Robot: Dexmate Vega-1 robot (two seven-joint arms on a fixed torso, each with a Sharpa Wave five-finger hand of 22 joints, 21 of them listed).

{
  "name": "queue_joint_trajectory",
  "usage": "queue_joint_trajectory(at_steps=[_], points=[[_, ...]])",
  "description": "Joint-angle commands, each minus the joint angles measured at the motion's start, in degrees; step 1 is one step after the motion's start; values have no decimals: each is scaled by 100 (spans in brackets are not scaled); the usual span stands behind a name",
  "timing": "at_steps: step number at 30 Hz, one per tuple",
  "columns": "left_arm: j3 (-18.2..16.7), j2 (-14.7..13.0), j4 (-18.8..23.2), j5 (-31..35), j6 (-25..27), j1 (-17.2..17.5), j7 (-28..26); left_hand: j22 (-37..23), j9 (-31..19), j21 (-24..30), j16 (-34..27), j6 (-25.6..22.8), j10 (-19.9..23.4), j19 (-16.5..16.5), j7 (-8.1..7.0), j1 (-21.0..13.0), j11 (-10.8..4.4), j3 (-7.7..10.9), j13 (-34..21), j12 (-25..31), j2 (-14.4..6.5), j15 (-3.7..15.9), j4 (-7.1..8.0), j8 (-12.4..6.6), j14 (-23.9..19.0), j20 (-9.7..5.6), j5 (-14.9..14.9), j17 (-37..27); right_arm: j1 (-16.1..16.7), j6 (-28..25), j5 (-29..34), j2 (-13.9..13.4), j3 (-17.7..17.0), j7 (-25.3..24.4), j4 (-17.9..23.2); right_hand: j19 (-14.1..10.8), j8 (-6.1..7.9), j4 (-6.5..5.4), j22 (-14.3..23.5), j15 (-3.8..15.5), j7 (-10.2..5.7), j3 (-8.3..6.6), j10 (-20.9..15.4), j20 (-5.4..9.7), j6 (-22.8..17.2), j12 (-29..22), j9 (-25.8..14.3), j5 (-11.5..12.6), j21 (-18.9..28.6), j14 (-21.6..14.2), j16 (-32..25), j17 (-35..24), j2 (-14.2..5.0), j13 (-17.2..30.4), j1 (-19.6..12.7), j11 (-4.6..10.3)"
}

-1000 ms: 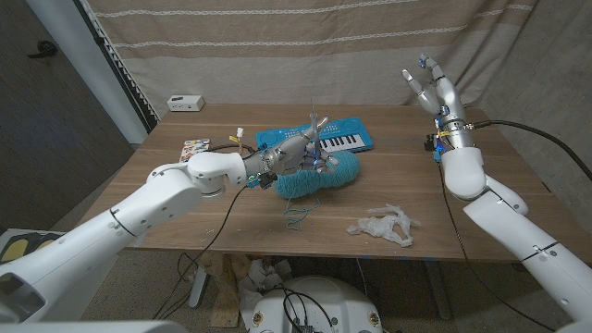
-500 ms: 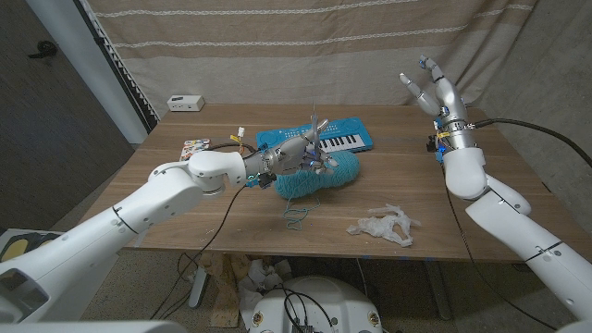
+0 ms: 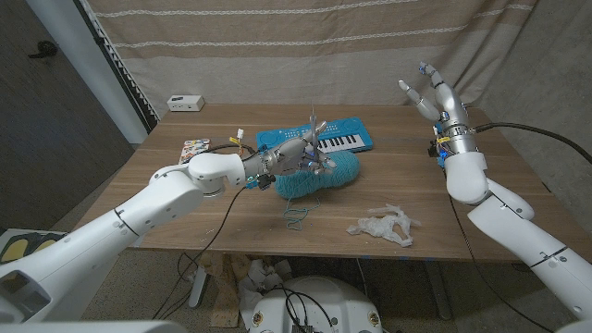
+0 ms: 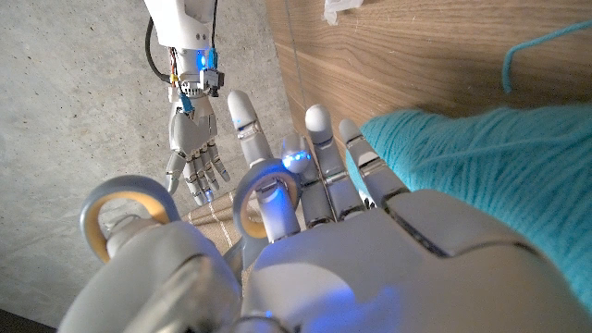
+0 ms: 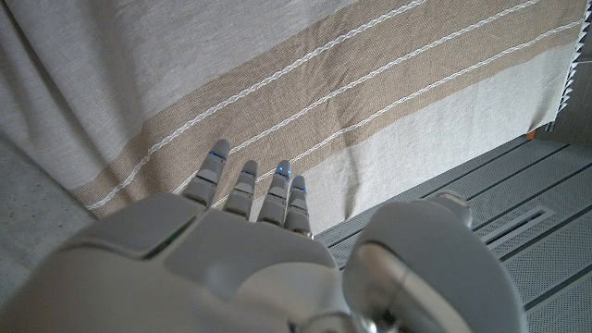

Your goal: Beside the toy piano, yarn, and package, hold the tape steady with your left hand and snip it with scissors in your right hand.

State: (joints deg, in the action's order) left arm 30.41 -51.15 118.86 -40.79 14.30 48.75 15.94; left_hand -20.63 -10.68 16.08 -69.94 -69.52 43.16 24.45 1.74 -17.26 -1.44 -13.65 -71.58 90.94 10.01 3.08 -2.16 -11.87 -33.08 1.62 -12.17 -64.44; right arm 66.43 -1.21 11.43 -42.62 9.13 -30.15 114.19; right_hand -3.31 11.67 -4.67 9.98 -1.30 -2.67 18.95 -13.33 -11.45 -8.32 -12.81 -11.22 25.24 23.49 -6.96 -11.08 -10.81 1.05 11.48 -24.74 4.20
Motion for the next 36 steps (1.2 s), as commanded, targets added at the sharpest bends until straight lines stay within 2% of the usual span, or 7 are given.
queue_joint_trajectory(at_steps=[1,14,28,29,30,36], points=[[-151,-114,126,-43,-76,191,-136,-14,-11,-3,-26,-482,620,2,461,43,-574,-675,-10,19,58,489,-595,13,-88,-40,12,-13,239,73,96,-112,-22,-19,53,-57,60,24,20,12,-7,-32,-108,18,-118,-68,2,40,-46,-68,-42,-15,-1,3,-4,38],[-268,-243,310,-25,-95,397,-342,-29,-10,-3,-49,-500,702,7,468,48,-572,-671,-10,22,55,478,-596,21,-145,-42,9,-14,436,215,48,-248,-96,188,164,-106,80,66,20,76,-7,-59,-186,39,-189,-100,4,78,-83,-105,-47,-14,10,3,-70,95],[-348,-351,442,-42,13,464,-475,-44,-9,-6,-51,-511,719,6,465,33,-564,-666,-10,15,51,484,-603,27,-167,-40,-1,2,761,53,-40,-370,-285,424,352,-76,103,100,20,129,34,-93,-274,21,-284,-135,4,124,-159,-111,-39,-12,-13,4,-133,106],[-359,-356,459,-48,27,472,-500,-45,-9,-7,-53,-513,725,4,469,32,-562,-666,-10,16,51,475,-603,27,-175,-45,-2,4,784,47,-38,-374,-300,426,364,-64,53,107,20,136,50,-104,-278,3,-172,-136,4,138,-185,-113,-37,-13,-25,4,-147,106],[-374,-358,470,-64,24,487,-515,-46,-9,-6,-57,-515,724,8,477,32,-563,-666,-10,15,51,474,-603,27,-179,-42,-2,0,810,28,-27,-387,-315,435,381,-85,-82,136,22,138,45,-116,-292,7,204,-140,5,172,-238,-116,-31,-14,-22,8,-189,110],[-429,-341,536,-122,53,567,-674,-51,-10,2,-37,-515,740,32,478,26,-557,-665,-9,14,51,473,-605,30,-189,-52,-6,41,983,53,-65,-484,-443,544,400,-76,-96,144,23,180,64,-122,-335,26,305,-157,2,192,-280,-130,-33,-15,-31,11,-202,123]])
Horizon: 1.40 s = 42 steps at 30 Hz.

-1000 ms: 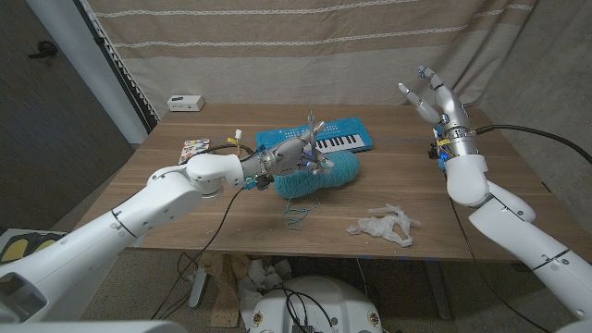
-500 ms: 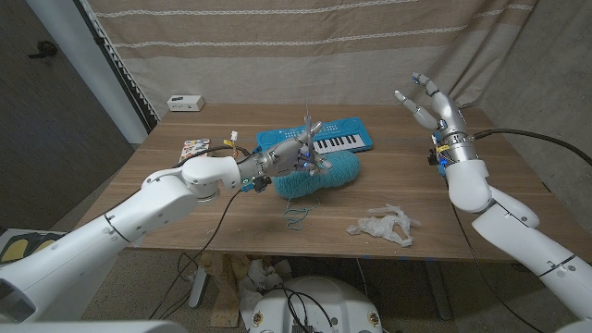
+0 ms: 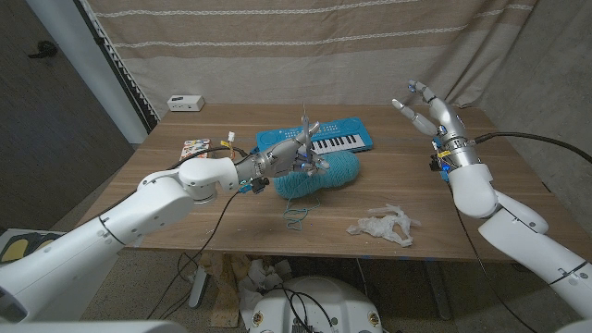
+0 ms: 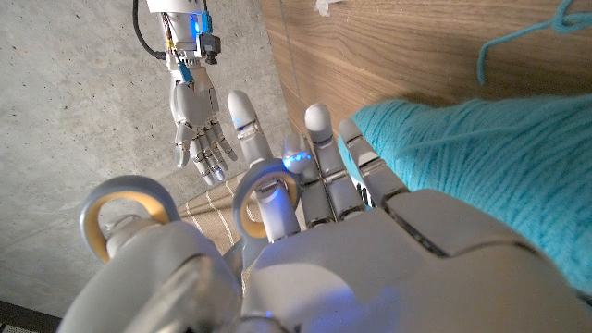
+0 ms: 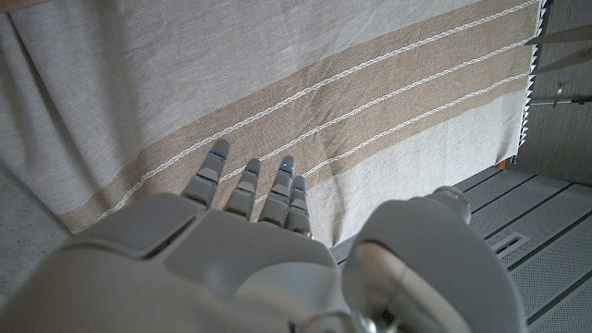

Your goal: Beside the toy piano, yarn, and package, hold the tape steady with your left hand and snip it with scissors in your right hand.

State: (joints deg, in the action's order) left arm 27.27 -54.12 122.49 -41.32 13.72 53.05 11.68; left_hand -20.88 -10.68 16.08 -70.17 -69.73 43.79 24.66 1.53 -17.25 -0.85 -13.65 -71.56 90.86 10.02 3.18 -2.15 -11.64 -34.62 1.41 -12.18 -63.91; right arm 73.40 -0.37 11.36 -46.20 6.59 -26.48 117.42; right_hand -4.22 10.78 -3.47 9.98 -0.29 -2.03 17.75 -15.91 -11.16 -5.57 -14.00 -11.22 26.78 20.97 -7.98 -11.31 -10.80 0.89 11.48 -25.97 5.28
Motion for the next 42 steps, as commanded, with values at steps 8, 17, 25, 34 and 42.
queue_joint_trajectory(at_steps=[8,17,25,34,42], points=[[-124,-4,145,-100,95,156,-300,-32,-10,-2,-6,-506,662,4,490,7,-603,-658,-9,16,42,464,-610,6,-41,-26,-17,8,490,96,-27,-133,-322,169,77,7,24,53,24,171,-5,-14,-86,60,19,-44,0,64,-63,-29,-6,-15,-19,15,-129,95],[-139,-15,99,-152,81,159,-251,-35,-10,-8,5,-497,658,-2,484,-7,-628,-656,-7,14,40,477,-611,14,-39,-31,-29,28,621,164,-3,-277,-447,416,112,-16,39,76,25,222,168,-13,-88,83,25,-48,2,100,-108,-18,3,-15,-7,17,-160,71],[-165,-46,98,-185,99,163,-245,-39,-10,-12,10,-494,662,-2,478,-18,-639,-655,-5,13,37,476,-610,18,-31,-29,-40,36,722,203,27,-260,-512,491,137,-34,117,98,27,234,-1,-22,-84,106,-153,-50,-1,141,-158,-12,9,-14,-19,20,-198,53],[-155,-39,92,-115,65,150,-272,-37,-11,-24,21,-522,669,-9,490,-32,-637,-654,-3,11,35,480,-608,10,-56,-30,-52,71,867,179,20,-283,-630,625,173,-96,454,111,32,220,-220,-24,50,142,-1178,-25,-26,242,-302,0,21,-14,-70,31,-212,-144],[-141,-12,53,-114,53,128,-247,-28,-12,-37,24,-535,682,-8,485,-41,-630,-654,-1,11,33,480,-605,10,-76,-30,-61,92,1124,54,32,-255,-814,705,285,-127,316,135,34,227,-143,-29,3,173,-905,-53,-28,273,-347,-11,19,-13,-78,33,-251,-102]])
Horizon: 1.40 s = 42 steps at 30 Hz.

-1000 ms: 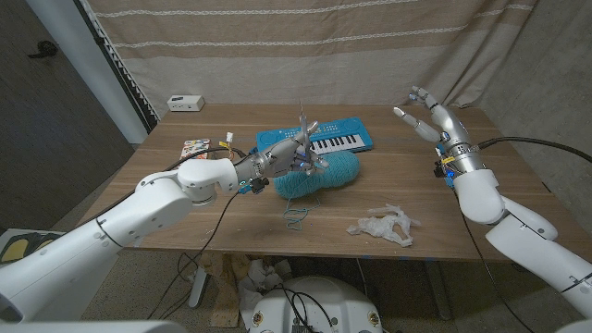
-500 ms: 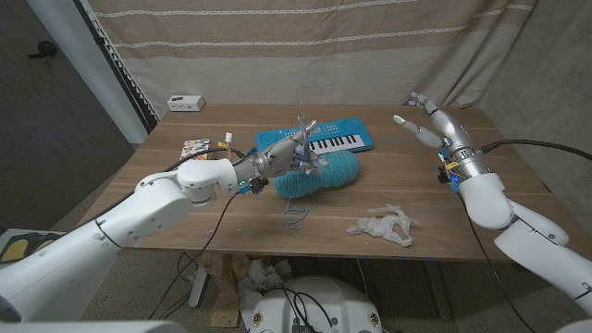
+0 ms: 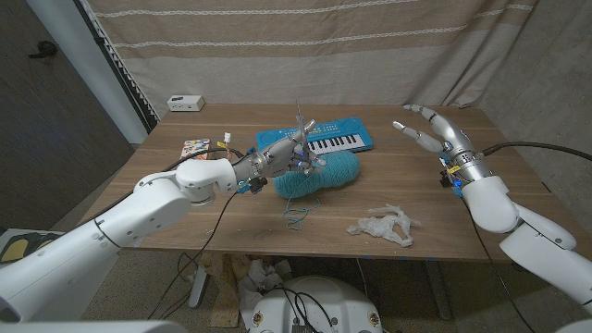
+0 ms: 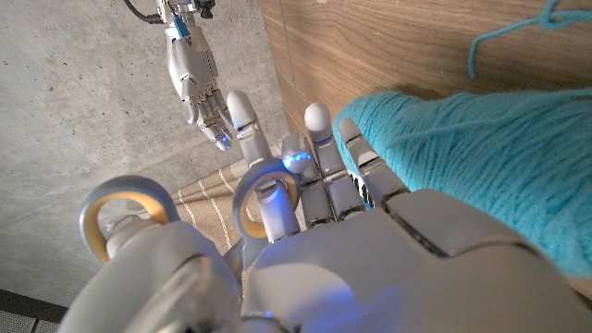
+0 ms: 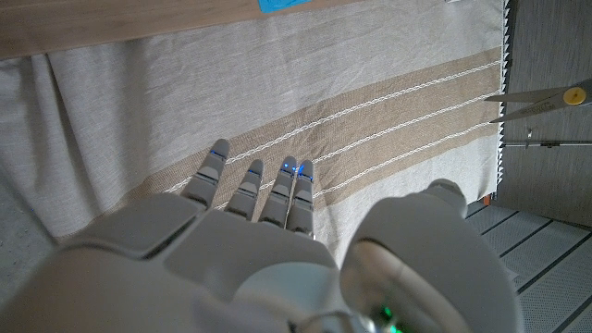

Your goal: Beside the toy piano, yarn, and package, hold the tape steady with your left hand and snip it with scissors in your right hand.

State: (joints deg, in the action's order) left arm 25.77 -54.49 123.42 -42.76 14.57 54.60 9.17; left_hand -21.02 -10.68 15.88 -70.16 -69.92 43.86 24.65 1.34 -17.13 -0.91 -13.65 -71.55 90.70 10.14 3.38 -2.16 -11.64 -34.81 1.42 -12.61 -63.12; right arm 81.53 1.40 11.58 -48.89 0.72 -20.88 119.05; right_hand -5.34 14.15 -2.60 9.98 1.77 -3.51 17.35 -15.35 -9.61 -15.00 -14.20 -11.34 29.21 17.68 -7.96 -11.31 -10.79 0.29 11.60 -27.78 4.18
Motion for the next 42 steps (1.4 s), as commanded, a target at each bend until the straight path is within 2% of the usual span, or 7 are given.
queue_joint_trajectory(at_steps=[1,19,29,32,36,38,42], points=[[6,26,-55,13,-33,-23,12,-15,-12,-19,22,-517,676,-12,506,-54,-624,-654,-2,27,20,456,-604,10,-61,-29,-18,13,333,-156,15,14,-238,165,138,-18,-22,50,34,20,9,11,-58,19,38,-35,-16,32,-20,-15,19,-13,-17,22,-73,3],[269,259,-540,219,-90,-417,381,-16,-12,-31,-17,-582,758,-9,507,-56,-610,-653,-5,33,15,472,-593,0,-93,-36,-30,-22,505,-287,128,81,-414,257,257,-37,-79,87,36,72,9,-7,58,39,117,2,-20,80,-81,-24,20,-13,-42,23,-143,32],[268,249,-562,315,-140,-454,425,-12,-12,-40,-4,-567,762,-11,499,-55,-624,-651,-5,31,9,471,-586,9,-101,-37,-40,6,662,-291,198,64,-563,420,344,-38,-106,100,40,94,-58,-14,-38,57,141,-41,-24,120,-141,-44,10,-18,-71,25,-167,266],[257,240,-540,290,-126,-433,422,-11,-12,-42,0,-575,760,-10,503,-53,-617,-651,-5,29,8,472,-584,7,-109,-38,-42,17,745,-298,201,86,-610,465,387,-39,-100,108,41,92,-69,-23,-44,56,122,-44,-24,129,-148,-50,8,-18,-84,25,-187,276],[284,234,-551,357,-183,-444,475,-10,-12,-45,-14,-563,751,-10,498,-54,-618,-650,-5,26,7,480,-582,13,-74,-37,-45,-24,860,-274,265,132,-668,461,433,-72,-74,179,43,101,-65,-98,-262,69,47,-129,-26,196,-183,-122,-18,-19,-174,24,-351,372],[280,241,-551,352,-193,-432,472,-11,-12,-47,-4,-558,757,-16,493,-52,-613,-650,-5,28,6,478,-581,15,-79,-36,-46,-5,908,-298,244,141,-708,531,471,-155,29,290,45,131,-90,-175,-519,91,-252,-227,-27,285,-217,-188,-26,-15,-251,20,-579,262],[268,240,-526,368,-214,-387,424,-10,-12,-52,1,-550,754,-24,491,-50,-611,-649,-5,28,5,482,-579,19,-70,-35,-48,-2,1007,-327,305,124,-786,638,535,-197,68,327,46,121,-94,-190,-688,108,-395,-292,-26,319,-234,-242,-36,-15,-268,17,-649,237]])
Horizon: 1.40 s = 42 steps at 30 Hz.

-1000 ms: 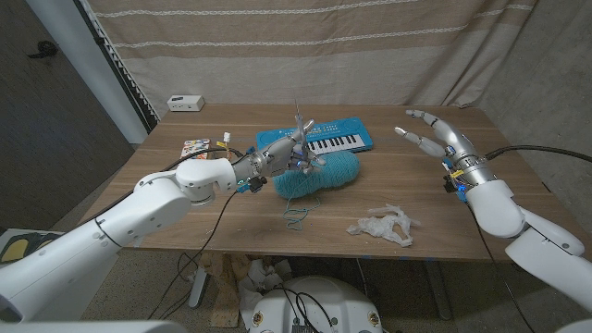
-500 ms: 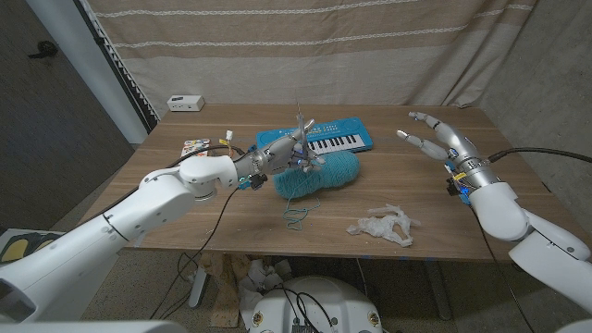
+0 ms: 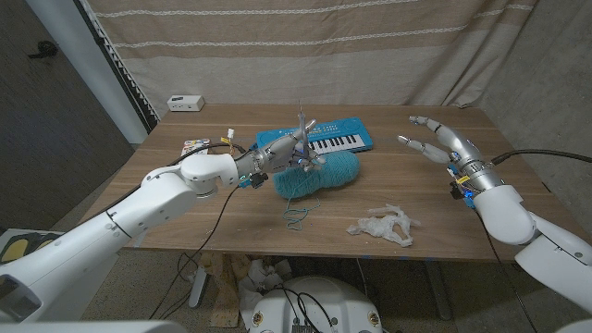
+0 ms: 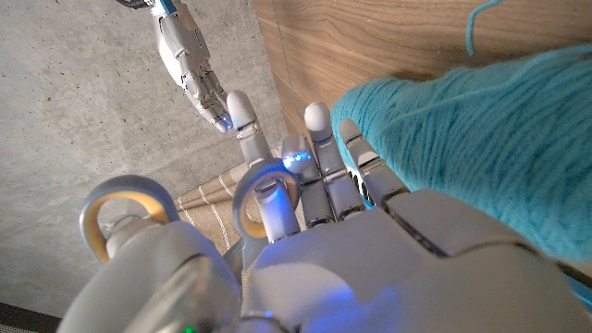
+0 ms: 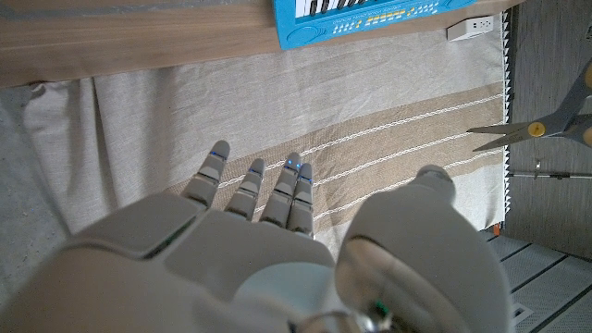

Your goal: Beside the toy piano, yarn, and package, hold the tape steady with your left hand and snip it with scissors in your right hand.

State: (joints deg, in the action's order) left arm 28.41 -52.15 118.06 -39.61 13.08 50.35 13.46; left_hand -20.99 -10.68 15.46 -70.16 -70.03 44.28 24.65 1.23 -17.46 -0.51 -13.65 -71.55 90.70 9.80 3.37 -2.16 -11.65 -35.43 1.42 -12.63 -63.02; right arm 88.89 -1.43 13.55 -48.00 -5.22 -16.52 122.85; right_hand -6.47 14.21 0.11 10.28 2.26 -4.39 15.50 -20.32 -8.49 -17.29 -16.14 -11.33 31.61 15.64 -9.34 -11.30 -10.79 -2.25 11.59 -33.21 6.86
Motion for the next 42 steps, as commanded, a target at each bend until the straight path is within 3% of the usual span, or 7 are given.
queue_joint_trajectory(at_steps=[1,8,21,31,42], points=[[5,0,15,50,-58,42,-1,-12,-12,-9,2,-534,718,-22,497,-17,-664,-649,-6,29,38,480,-578,21,-11,-33,-46,-8,291,-56,97,31,-214,250,170,-95,71,66,17,81,3,-10,-245,0,-202,-118,-27,89,-36,-110,-34,-15,-20,18,-127,-51],[10,-2,30,35,-64,79,8,-14,-13,-12,9,-538,721,-21,498,-19,-657,-645,-5,28,29,467,-574,20,-41,-34,-56,22,435,-105,169,-81,-390,585,221,-106,102,106,18,67,-9,-35,-250,-1,-311,-118,-25,118,-56,-90,-16,-14,-45,14,-207,-42],[2,0,39,-22,-79,134,23,-17,-12,-19,-11,-603,828,-26,517,-11,-628,-644,-5,35,26,474,-563,1,-126,-37,-69,44,723,-223,554,57,-584,733,378,-251,103,283,19,166,-4,-137,-389,19,-401,-163,-21,207,-66,-222,-31,-2,-105,5,-552,7],[-16,-39,65,-97,-74,169,80,-28,-12,-21,-6,-569,829,-30,491,-11,-646,-643,-5,27,25,497,-559,18,-120,-36,-74,54,962,283,612,78,-892,1012,307,-330,133,367,21,243,-88,-164,-529,39,-556,-207,-20,246,-85,-305,-37,-4,-108,-2,-705,110],[-32,-51,130,-130,-148,259,67,-30,-12,-27,0,-543,804,-36,491,-7,-667,-644,-3,21,26,499,-555,27,-123,-39,-76,68,992,418,714,290,-955,1234,351,-340,129,385,21,261,-81,-165,-564,32,-587,-216,-19,260,-106,-323,-33,-7,-110,-5,-738,82]])
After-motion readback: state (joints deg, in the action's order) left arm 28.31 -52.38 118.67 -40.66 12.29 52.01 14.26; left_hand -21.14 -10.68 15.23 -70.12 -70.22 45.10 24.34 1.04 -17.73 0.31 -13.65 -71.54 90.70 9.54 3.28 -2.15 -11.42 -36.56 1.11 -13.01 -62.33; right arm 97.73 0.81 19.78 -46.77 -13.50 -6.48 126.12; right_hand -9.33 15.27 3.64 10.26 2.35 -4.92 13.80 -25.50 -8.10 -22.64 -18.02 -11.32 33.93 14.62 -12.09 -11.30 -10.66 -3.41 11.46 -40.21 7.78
